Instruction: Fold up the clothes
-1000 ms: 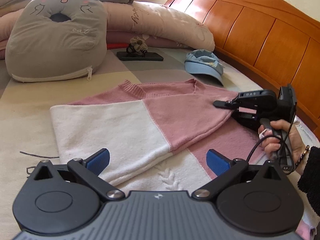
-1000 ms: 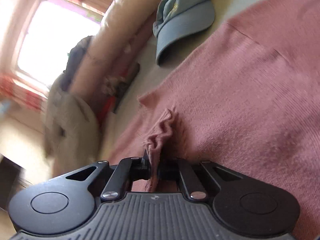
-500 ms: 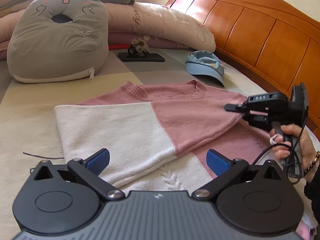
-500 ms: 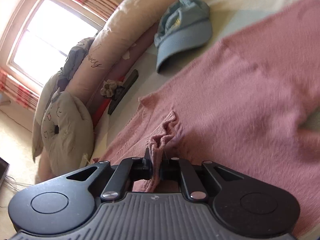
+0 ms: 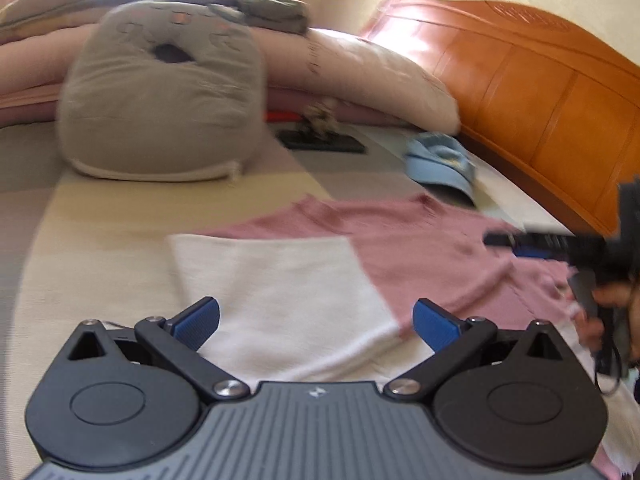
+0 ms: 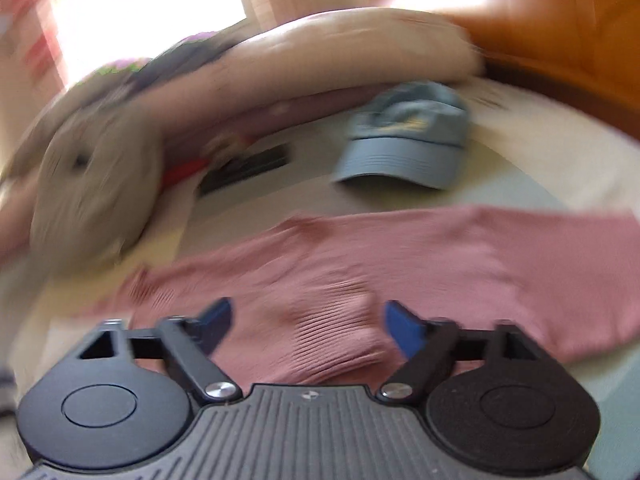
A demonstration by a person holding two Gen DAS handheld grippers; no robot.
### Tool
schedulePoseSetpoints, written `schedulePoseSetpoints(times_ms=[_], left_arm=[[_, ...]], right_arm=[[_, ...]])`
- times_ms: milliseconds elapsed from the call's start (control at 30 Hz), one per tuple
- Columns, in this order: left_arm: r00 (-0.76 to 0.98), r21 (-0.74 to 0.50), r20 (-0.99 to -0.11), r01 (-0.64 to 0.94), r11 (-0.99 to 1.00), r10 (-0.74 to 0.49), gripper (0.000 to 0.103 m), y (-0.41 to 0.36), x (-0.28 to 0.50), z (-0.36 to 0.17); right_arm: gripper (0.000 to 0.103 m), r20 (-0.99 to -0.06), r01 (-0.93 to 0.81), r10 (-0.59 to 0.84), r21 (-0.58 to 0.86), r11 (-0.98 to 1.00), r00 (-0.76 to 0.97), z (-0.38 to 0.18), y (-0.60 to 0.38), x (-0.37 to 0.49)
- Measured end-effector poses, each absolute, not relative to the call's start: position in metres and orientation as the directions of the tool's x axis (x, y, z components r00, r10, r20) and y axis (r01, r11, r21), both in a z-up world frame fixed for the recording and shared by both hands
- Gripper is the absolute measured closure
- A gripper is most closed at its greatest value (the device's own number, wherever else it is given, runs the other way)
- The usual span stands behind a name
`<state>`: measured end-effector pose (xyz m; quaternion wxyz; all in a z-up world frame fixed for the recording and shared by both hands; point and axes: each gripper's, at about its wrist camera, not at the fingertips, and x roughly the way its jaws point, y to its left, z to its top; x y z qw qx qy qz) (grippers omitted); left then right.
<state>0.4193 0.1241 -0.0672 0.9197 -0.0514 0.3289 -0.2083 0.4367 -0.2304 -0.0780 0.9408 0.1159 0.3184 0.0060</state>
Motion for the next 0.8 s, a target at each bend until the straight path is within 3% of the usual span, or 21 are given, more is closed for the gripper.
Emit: schedulePoseSetpoints(times_ms=[133, 267, 500, 600, 800], left_arm=[[0.737, -0.216, -0.591, 0.247, 0.945, -0.328, 0.001, 0.153, 0.425, -0.064], [0.746, -0.204, -0.61, 0.18, 0.962, -0.269, 0.001, 0.17, 0.432, -0.066], [0.724, -0.192, -0.623, 0.225, 0.955, -0.296, 0.001, 0.159, 0.432, -0.07], [0.723, -0.176, -0.622, 0.245, 0.953, -0.301, 0.001, 0.152, 0.428, -0.068], [0.713, -0.176, -0.612, 0.299, 0.938, -0.342, 0.001, 0.137, 0.423, -0.065]], right_arm=[[0.004, -0.644, -0.065, 0.079, 0.045, 0.997, 0.761, -0.082, -0.182, 0.438], [0.004, -0.674, -0.122, 0.085, -0.008, 0.992, 0.734, -0.087, -0.155, 0.44], [0.001, -0.725, -0.225, 0.088, -0.094, 0.97, 0.683, -0.096, -0.108, 0.445], [0.001, -0.75, -0.206, 0.101, -0.048, 0.977, 0.654, -0.093, -0.111, 0.441], [0.0, -0.774, -0.252, 0.079, -0.107, 0.962, 0.629, -0.067, -0.135, 0.367]])
